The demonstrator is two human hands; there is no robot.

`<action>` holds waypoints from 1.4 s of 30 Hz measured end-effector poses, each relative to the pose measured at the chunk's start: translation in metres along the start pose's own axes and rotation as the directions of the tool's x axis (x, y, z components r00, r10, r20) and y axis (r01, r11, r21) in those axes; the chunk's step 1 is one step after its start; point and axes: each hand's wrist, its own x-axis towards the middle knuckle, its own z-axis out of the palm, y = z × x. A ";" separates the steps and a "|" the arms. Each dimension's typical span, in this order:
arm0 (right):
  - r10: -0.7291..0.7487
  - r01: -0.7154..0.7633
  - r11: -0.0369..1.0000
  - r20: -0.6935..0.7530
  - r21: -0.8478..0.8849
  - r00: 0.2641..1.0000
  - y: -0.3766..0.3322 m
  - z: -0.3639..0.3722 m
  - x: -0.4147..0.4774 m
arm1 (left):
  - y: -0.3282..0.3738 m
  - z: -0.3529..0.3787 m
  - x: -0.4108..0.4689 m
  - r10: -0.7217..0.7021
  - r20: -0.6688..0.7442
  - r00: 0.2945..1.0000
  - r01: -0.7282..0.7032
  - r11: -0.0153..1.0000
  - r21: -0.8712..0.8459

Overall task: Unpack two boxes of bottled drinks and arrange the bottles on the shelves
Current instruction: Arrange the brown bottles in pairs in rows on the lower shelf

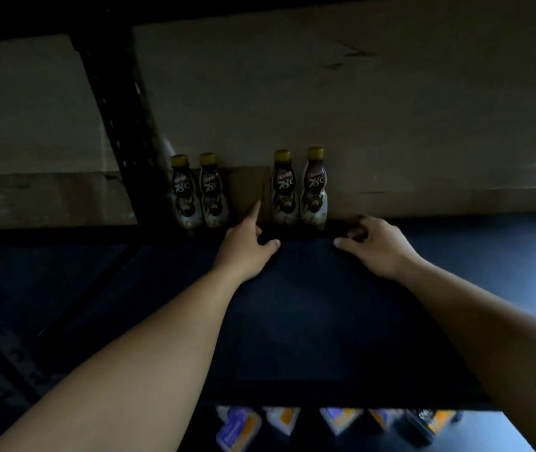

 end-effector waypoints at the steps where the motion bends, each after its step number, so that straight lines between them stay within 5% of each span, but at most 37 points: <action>1: -0.013 0.013 0.999 0.000 -0.040 1.000 0.001 -0.004 -0.015 | 0.003 -0.003 -0.013 0.003 0.027 1.000 -0.003 1.000 0.021; 7: -0.116 0.124 0.962 0.046 -0.245 0.992 -0.005 -0.020 -0.117 | 0.021 -0.017 -0.106 0.137 0.141 0.980 -0.162 0.969 0.186; 16: -0.098 0.135 0.942 0.134 -0.306 0.986 -0.002 -0.023 -0.259 | 0.035 -0.012 -0.255 0.208 0.145 0.967 -0.230 0.960 0.161; 21: 0.020 -0.005 0.993 0.128 -0.115 0.992 -0.003 -0.033 -0.323 | 0.035 -0.013 -0.317 0.067 0.218 0.974 -0.049 0.995 -0.085; 25: 0.091 -0.087 0.996 0.158 -0.030 0.983 0.018 -0.023 -0.377 | 0.022 -0.005 -0.361 0.000 0.479 0.878 0.013 1.000 -0.024; 28: 0.152 -0.118 0.985 0.305 -0.128 0.940 0.042 -0.011 -0.420 | 0.012 0.002 -0.396 -0.055 0.646 0.762 0.048 0.998 0.029; 32: 0.363 0.007 0.894 0.732 -0.448 0.576 0.070 0.011 -0.451 | 0.005 0.022 -0.420 -0.151 0.868 0.474 -0.137 0.961 0.242; 33: 0.368 0.002 0.895 0.743 -0.445 0.560 0.074 0.016 -0.453 | 0.005 0.027 -0.421 -0.156 0.873 0.462 -0.138 0.960 0.245; 37: 0.317 -0.040 0.908 0.621 -0.418 0.717 0.083 0.037 -0.459 | -0.006 0.054 -0.423 -0.165 0.829 0.534 -0.133 0.952 0.275; 42: 0.379 -0.043 0.894 0.702 -0.445 0.603 0.121 0.074 -0.470 | -0.035 0.100 -0.432 -0.207 0.849 0.486 -0.055 0.962 0.267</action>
